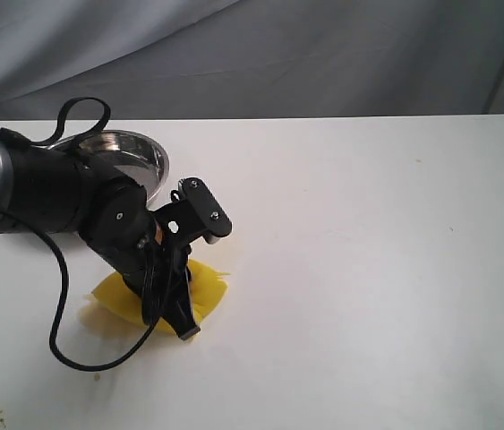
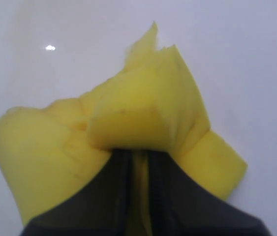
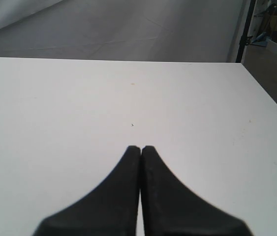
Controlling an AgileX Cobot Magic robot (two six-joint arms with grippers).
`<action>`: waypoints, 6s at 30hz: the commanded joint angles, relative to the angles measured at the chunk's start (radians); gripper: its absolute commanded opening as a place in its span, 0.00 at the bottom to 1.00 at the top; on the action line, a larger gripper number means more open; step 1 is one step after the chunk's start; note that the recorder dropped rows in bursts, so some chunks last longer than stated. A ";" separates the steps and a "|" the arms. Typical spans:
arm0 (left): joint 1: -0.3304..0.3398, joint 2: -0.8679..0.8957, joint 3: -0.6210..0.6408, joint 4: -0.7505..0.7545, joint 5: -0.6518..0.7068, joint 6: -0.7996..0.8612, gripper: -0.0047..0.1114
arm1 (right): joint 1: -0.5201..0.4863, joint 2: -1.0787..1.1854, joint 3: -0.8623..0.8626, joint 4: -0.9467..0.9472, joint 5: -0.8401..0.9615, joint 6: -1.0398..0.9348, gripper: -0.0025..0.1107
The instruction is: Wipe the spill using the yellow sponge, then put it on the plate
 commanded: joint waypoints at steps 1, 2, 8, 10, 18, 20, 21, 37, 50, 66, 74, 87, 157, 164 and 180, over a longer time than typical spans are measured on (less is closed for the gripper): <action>0.000 0.003 0.028 -0.021 0.108 -0.017 0.04 | 0.002 -0.006 0.003 0.003 -0.002 -0.003 0.02; 0.000 -0.011 0.028 -0.017 0.096 -0.019 0.04 | 0.002 -0.006 0.003 0.003 -0.002 -0.003 0.02; 0.002 -0.143 0.028 -0.013 0.061 -0.026 0.04 | 0.002 -0.006 0.003 0.003 -0.002 -0.003 0.02; 0.002 -0.177 0.028 0.006 0.078 -0.033 0.04 | 0.002 -0.006 0.003 0.003 -0.002 -0.003 0.02; 0.002 -0.204 0.031 0.134 0.094 -0.154 0.04 | 0.002 -0.006 0.003 0.003 -0.002 -0.003 0.02; 0.002 -0.199 0.040 0.168 0.092 -0.184 0.04 | 0.002 -0.006 0.003 0.003 -0.002 -0.003 0.02; 0.002 -0.196 0.049 0.184 0.090 -0.199 0.04 | 0.002 -0.006 0.003 0.003 -0.002 -0.003 0.02; 0.002 0.142 0.119 0.237 -0.133 -0.240 0.04 | 0.002 -0.006 0.003 0.003 -0.002 -0.003 0.02; 0.060 0.030 0.117 0.226 -0.152 -0.261 0.04 | 0.002 -0.006 0.003 0.003 -0.002 -0.003 0.02; 0.060 -0.301 0.117 0.240 0.008 -0.266 0.04 | 0.002 -0.006 0.003 0.003 -0.002 -0.003 0.02; 0.120 -0.291 0.131 0.289 0.062 -0.405 0.04 | 0.002 -0.006 0.003 0.003 -0.002 -0.003 0.02; 0.164 -0.130 0.242 0.233 -0.142 -0.388 0.04 | 0.002 -0.006 0.003 0.003 -0.002 -0.003 0.02; -0.022 0.228 -0.174 -0.156 -0.546 0.054 0.04 | 0.002 -0.006 0.003 0.003 -0.002 -0.003 0.02; 0.062 0.326 -0.276 -0.156 -0.479 0.054 0.04 | 0.002 -0.006 0.003 0.003 -0.002 -0.003 0.02; 0.118 0.319 -0.182 -0.098 -0.098 0.141 0.04 | 0.002 -0.006 0.003 0.003 -0.002 -0.003 0.02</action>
